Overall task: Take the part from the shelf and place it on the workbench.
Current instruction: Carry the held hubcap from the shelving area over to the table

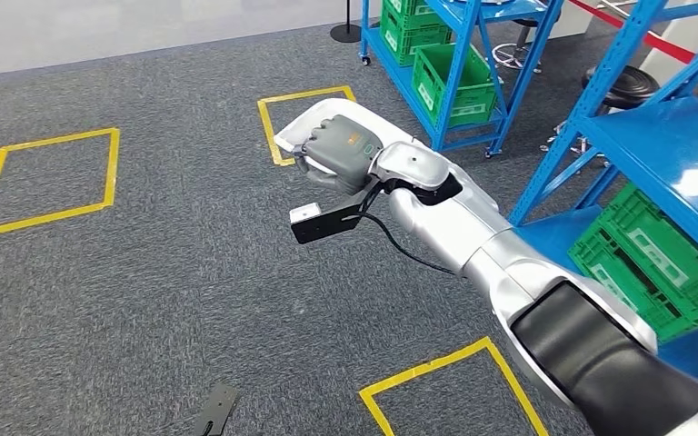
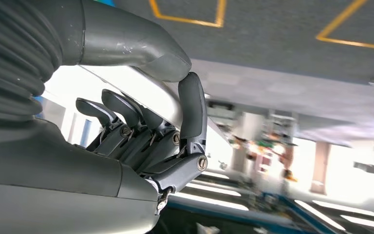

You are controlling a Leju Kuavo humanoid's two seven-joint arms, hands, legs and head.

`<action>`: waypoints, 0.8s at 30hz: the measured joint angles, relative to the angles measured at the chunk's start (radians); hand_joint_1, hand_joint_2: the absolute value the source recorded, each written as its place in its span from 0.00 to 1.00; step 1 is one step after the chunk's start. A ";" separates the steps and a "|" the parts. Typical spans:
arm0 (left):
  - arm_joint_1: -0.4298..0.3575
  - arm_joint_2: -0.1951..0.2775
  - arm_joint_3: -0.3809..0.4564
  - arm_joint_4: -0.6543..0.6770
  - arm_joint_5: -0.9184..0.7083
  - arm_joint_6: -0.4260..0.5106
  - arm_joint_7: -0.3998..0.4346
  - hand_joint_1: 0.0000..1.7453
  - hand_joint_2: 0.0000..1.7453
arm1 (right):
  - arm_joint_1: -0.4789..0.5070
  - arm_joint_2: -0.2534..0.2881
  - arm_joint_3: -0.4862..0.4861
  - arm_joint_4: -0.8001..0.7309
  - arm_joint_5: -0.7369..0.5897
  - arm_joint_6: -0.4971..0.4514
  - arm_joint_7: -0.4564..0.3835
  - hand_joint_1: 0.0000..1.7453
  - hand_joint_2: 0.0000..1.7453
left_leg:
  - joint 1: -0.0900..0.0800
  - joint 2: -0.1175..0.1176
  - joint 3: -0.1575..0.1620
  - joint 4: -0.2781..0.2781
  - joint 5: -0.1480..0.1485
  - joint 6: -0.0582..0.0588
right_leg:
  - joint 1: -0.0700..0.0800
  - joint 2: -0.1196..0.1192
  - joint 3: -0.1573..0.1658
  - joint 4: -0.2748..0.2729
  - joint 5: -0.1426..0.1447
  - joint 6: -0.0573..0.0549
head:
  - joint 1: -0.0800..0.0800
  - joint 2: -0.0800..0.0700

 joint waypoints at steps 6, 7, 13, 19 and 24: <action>0.006 0.002 0.000 0.000 0.002 -0.022 -0.004 0.00 1.00 | -0.007 0.006 0.001 0.001 -0.002 0.000 -0.005 1.00 1.00 | 0.003 -0.020 -0.030 0.008 0.003 -0.038 | 0.003 -0.023 0.033 -0.075 0.028 -0.025 | -0.004 0.000; 0.007 0.003 0.000 0.000 0.004 -0.028 -0.006 0.00 1.00 | -0.010 0.007 0.002 0.001 -0.004 0.000 -0.007 1.00 1.00 | 0.000 0.013 -0.049 0.045 -0.019 -0.041 | 0.001 -0.036 0.034 -0.079 0.031 -0.031 | -0.007 0.000; 0.010 0.004 0.000 0.000 0.012 -0.052 -0.018 0.00 1.00 | -0.013 0.010 0.007 0.015 -0.012 0.002 -0.006 1.00 1.00 | 0.002 0.113 -0.109 0.212 -0.079 -0.050 | 0.011 -0.125 0.035 -0.078 0.027 -0.038 | -0.012 0.000; 0.009 0.005 0.000 -0.001 0.011 -0.041 -0.018 0.00 1.00 | -0.016 0.012 0.008 0.022 -0.014 -0.012 -0.006 1.00 1.00 | -0.010 0.163 0.010 -0.004 -0.013 -0.014 | 0.023 -0.189 0.043 -0.075 0.016 -0.015 | -0.006 0.000; 0.004 0.005 0.000 -0.003 0.010 -0.036 -0.016 0.00 1.00 | -0.012 0.010 0.008 0.030 -0.015 -0.023 -0.006 1.00 1.00 | 0.000 0.102 0.014 -0.016 -0.001 0.011 | 0.008 -0.074 -0.034 0.102 -0.083 0.010 | -0.001 0.000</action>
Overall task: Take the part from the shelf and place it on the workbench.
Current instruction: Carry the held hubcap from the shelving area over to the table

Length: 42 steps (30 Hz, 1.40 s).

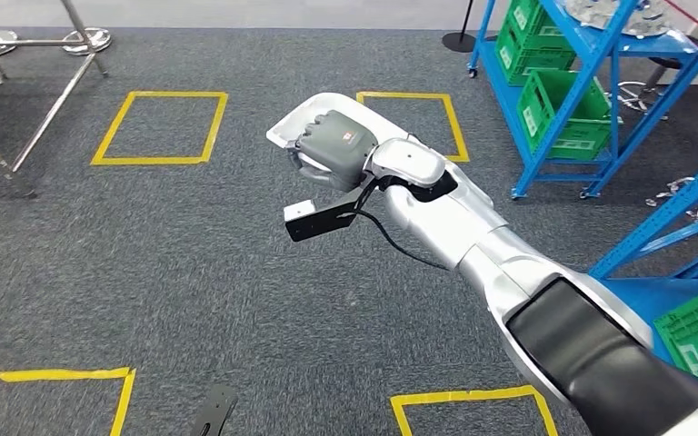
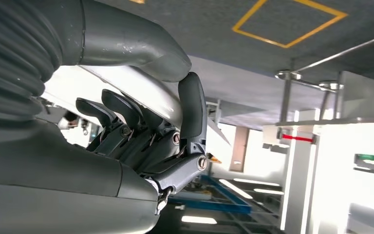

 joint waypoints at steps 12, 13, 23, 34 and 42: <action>0.007 -0.001 0.000 0.001 -0.001 0.007 0.003 0.00 1.00 | 0.017 -0.006 0.000 0.012 -0.003 -0.006 -0.001 1.00 1.00 | 0.004 -0.117 -0.033 0.016 0.012 -0.045 | -0.005 0.046 0.065 -0.175 0.111 -0.028 | -0.001 0.000; 0.008 0.000 0.000 0.001 -0.001 0.008 0.004 0.00 1.00 | 0.016 -0.005 0.000 0.012 -0.004 -0.007 -0.002 1.00 1.00 | 0.002 -0.086 -0.047 0.042 -0.007 -0.049 | -0.006 0.034 0.066 -0.179 0.115 -0.035 | -0.004 0.000; 0.006 0.002 0.000 0.002 0.000 0.009 0.004 0.00 1.00 | 0.020 -0.007 0.000 0.017 -0.005 -0.008 -0.003 1.00 1.00 | -0.006 0.074 -0.002 0.030 -0.021 -0.047 | 0.007 -0.094 0.067 -0.174 0.105 -0.031 | -0.009 0.000; 0.008 0.000 0.000 0.001 0.001 0.008 -0.001 0.00 1.00 | 0.028 -0.007 0.000 0.026 -0.008 -0.006 -0.011 1.00 1.00 | 0.002 -0.058 0.005 0.010 -0.009 0.001 | -0.005 0.019 -0.078 0.102 0.010 0.008 | 0.000 0.000; 0.010 0.000 0.000 0.001 0.005 0.008 0.004 0.00 1.00 | 0.013 -0.005 0.000 0.031 -0.008 0.003 -0.013 1.00 1.00 | 0.007 -0.137 -0.018 0.017 -0.005 -0.043 | -0.010 0.063 0.045 -0.171 0.122 -0.013 | -0.001 0.000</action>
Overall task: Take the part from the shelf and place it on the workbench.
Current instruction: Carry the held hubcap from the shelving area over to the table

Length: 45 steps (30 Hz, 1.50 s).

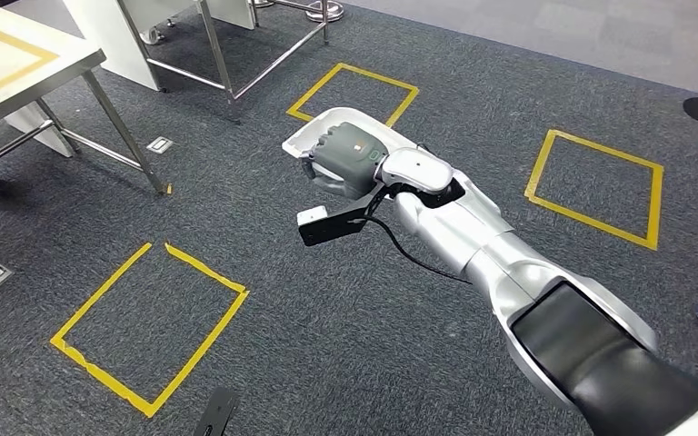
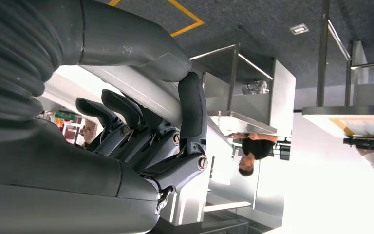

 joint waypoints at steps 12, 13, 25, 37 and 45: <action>0.001 0.003 0.000 0.001 0.001 0.000 -0.001 0.00 1.00 | -0.001 0.008 0.001 0.007 0.003 -0.012 0.010 1.00 1.00 | -0.019 0.213 0.011 0.007 -0.003 0.012 | 0.015 -0.165 0.050 -0.008 -0.043 -0.006 | -0.012 0.000; 0.001 0.003 0.000 0.002 0.001 0.000 -0.001 0.00 1.00 | -0.001 0.009 0.002 0.008 0.003 -0.013 0.010 1.00 1.00 | -0.021 0.209 0.015 0.001 -0.010 0.022 | 0.017 -0.174 0.056 -0.006 -0.044 0.000 | -0.012 0.000; 0.003 0.003 0.001 0.000 0.008 0.000 0.000 0.00 1.00 | 0.007 0.010 0.002 0.015 0.004 -0.014 0.010 1.00 1.00 | -0.005 0.032 0.075 -0.004 -0.052 0.044 | -0.005 -0.015 -0.090 0.101 0.013 0.024 | -0.005 0.000; 0.004 0.005 0.001 0.002 0.012 0.001 0.000 0.00 1.00 | 0.012 0.021 0.004 0.024 0.010 -0.029 0.011 1.00 1.00 | -0.005 0.139 -0.104 0.259 -0.133 -0.009 | 0.009 -0.080 0.025 -0.025 0.002 -0.031 | -0.017 0.000; 0.005 0.005 0.001 0.002 0.004 0.001 0.005 0.00 1.00 | 0.019 0.019 0.004 0.023 0.015 -0.040 0.020 1.00 1.00 | -0.023 0.211 -0.016 -0.014 0.036 0.037 | 0.026 -0.160 0.078 -0.023 -0.057 -0.004 | -0.016 0.000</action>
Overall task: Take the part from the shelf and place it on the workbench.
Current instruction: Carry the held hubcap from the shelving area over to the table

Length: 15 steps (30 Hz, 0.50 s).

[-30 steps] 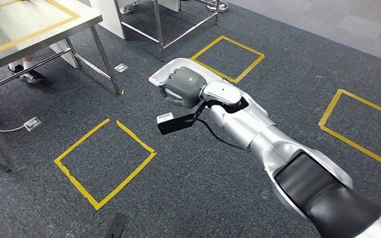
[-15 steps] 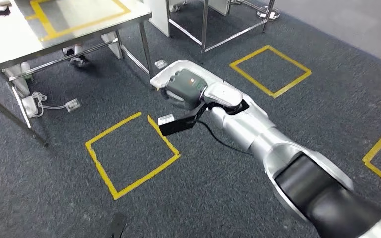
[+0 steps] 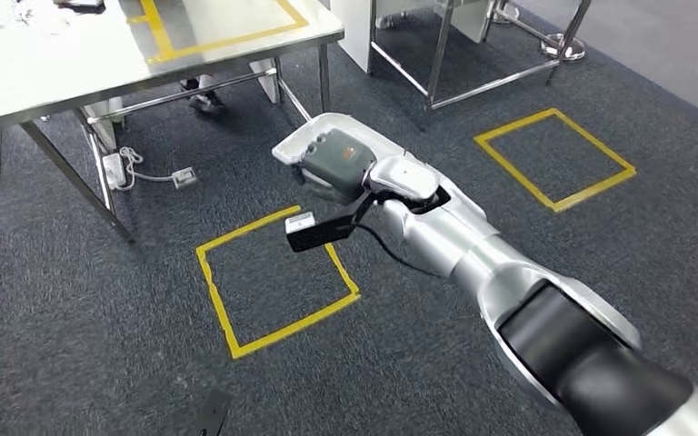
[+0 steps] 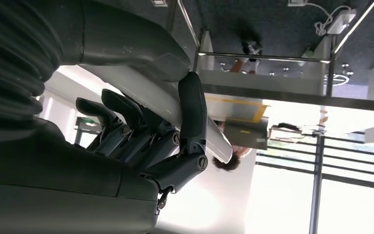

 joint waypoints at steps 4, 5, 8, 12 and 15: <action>-0.006 -0.003 0.000 0.000 -0.002 -0.001 0.001 0.00 1.00 | 0.000 -0.006 -0.004 -0.004 0.001 -0.012 0.004 1.00 1.00 | 0.009 -0.031 0.009 -0.004 -0.004 0.019 | -0.010 0.082 -0.058 0.129 -0.065 0.023 | 0.006 0.000; -0.008 -0.004 0.000 0.000 -0.003 -0.001 0.001 0.00 1.00 | 0.003 -0.010 -0.005 -0.004 0.002 -0.013 0.003 1.00 1.00 | 0.009 -0.039 0.010 -0.003 -0.007 0.022 | -0.012 0.099 -0.101 0.200 -0.090 0.026 | 0.007 0.000; -0.007 -0.005 0.000 0.000 -0.003 -0.001 0.001 0.00 1.00 | 0.018 -0.019 -0.006 -0.004 0.001 -0.011 -0.002 1.00 1.00 | 0.009 -0.063 0.013 0.003 -0.015 0.024 | -0.013 0.109 -0.179 0.281 -0.078 0.027 | 0.008 0.000; -0.007 -0.007 0.000 0.000 -0.006 -0.002 0.001 0.00 1.00 | 0.020 -0.022 -0.014 -0.005 -0.008 -0.005 -0.010 1.00 1.00 | 0.006 -0.081 0.022 0.010 -0.027 0.011 | -0.007 0.110 -0.094 0.045 0.058 0.008 | 0.009 0.000; -0.007 -0.008 0.000 0.000 -0.007 -0.002 0.000 0.00 1.00 | 0.021 -0.022 -0.019 -0.009 -0.017 -0.001 -0.019 1.00 1.00 | 0.006 -0.083 0.025 0.009 -0.032 -0.006 | -0.002 0.110 -0.079 0.013 0.062 -0.008 | 0.009 0.000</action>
